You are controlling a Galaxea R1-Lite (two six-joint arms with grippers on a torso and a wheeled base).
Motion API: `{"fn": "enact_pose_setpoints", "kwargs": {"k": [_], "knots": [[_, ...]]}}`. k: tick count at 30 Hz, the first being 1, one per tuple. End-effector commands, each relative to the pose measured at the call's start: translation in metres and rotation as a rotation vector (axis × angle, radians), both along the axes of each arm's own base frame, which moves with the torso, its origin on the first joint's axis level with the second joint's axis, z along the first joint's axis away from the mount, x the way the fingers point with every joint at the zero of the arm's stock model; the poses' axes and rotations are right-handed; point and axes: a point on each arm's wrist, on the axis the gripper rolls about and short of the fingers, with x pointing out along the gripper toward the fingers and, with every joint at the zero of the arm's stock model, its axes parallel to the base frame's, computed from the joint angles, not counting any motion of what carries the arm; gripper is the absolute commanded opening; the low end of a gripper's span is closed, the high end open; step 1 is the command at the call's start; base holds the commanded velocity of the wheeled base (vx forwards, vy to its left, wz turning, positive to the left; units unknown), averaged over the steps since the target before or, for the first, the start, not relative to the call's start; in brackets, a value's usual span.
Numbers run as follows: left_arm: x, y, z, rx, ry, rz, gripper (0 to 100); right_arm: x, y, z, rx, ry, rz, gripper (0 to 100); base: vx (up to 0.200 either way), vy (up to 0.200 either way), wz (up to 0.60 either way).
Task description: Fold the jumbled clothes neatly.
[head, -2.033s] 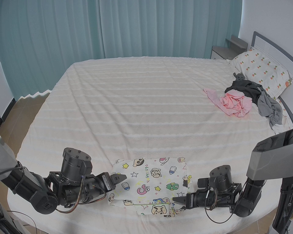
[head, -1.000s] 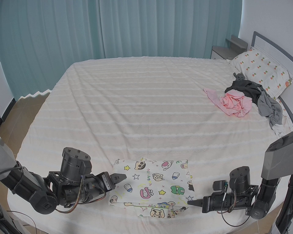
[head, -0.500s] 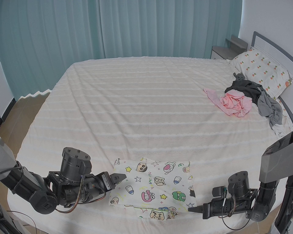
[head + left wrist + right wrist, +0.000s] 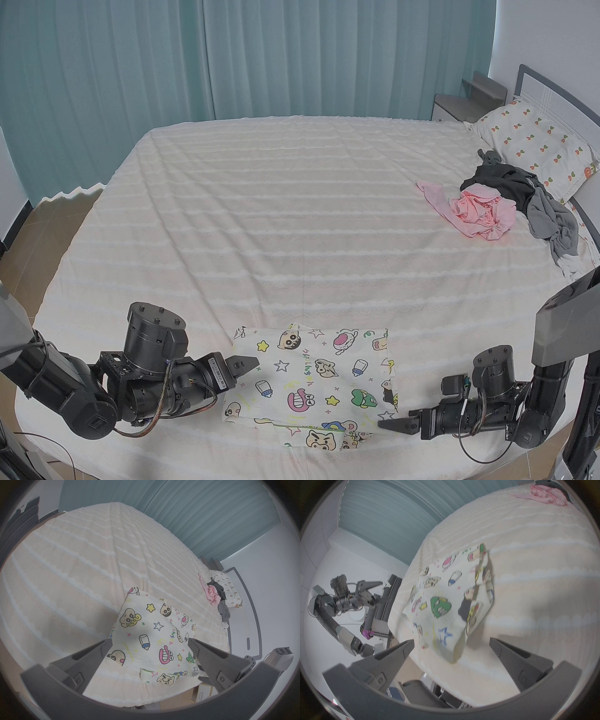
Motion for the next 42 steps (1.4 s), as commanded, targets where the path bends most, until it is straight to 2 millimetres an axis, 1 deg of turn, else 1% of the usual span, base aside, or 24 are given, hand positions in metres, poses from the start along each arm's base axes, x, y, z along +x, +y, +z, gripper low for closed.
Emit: {"fn": "enact_pose_setpoints", "kwargs": {"k": [1,3,4,5,6,7,8,9,10,11,13,15,19,24,39,40,42], "knots": [[0.000,0.000,0.000,-0.001,-0.001,0.001,100,0.032,-0.005,0.016,0.056,-0.128,-0.078,100,0.000,0.000,0.00],[0.000,0.000,0.000,-0.001,-0.001,0.000,100,0.053,-0.003,0.025,0.089,-0.195,-0.109,100,0.000,0.000,0.00],[0.000,0.000,0.000,-0.001,-0.001,0.000,100,0.060,-0.002,0.026,0.094,-0.205,-0.114,100,0.000,0.000,0.00],[0.000,0.000,0.000,-0.002,0.000,0.001,100,0.064,-0.001,0.027,0.097,-0.211,-0.115,100,0.000,0.000,0.00],[0.000,0.000,0.000,-0.002,0.000,0.001,100,0.073,0.002,0.029,0.098,-0.215,-0.117,100,0.000,0.000,0.00],[0.000,0.000,0.000,-0.002,0.001,0.001,100,0.074,0.002,0.029,0.099,-0.217,-0.118,100,0.000,0.000,0.00],[0.000,0.000,0.000,-0.004,0.003,0.000,100,0.092,0.006,0.032,0.094,-0.212,-0.132,100,0.000,0.000,0.00],[0.000,0.000,0.000,-0.004,0.003,0.000,100,0.100,0.007,0.033,0.092,-0.204,-0.138,100,0.000,0.000,0.00],[0.000,0.000,0.000,-0.005,0.001,0.000,100,0.102,0.007,0.033,0.091,-0.199,-0.140,100,0.000,0.000,0.00],[0.000,0.000,0.000,-0.006,0.004,-0.001,100,0.112,0.011,0.032,0.082,-0.163,-0.145,100,0.000,0.000,0.00],[0.000,0.000,0.000,-0.006,0.004,-0.001,100,0.123,0.017,0.031,0.078,-0.136,-0.146,100,0.000,0.000,0.00],[0.000,0.000,0.000,-0.007,0.002,-0.001,100,0.129,0.021,0.031,0.083,-0.124,-0.145,100,0.000,0.000,0.00],[0.001,0.000,-0.001,-0.005,0.005,0.001,100,0.137,0.031,0.023,0.079,-0.108,-0.133,100,0.000,0.000,0.00],[0.001,0.000,-0.001,-0.004,0.006,0.003,100,0.144,0.035,0.014,0.071,-0.092,-0.129,100,0.000,0.000,0.00],[0.002,0.000,-0.001,-0.007,0.002,0.003,100,0.147,0.037,0.014,0.072,-0.089,-0.125,100,0.000,0.000,0.00],[0.002,0.000,-0.001,-0.008,-0.001,0.005,100,0.147,0.037,0.014,0.074,-0.086,-0.121,0,0.000,0.000,0.00],[0.003,0.001,0.000,-0.012,-0.009,0.010,100,0.150,0.040,0.011,0.073,-0.080,-0.116,0,0.000,0.000,0.00]]}}
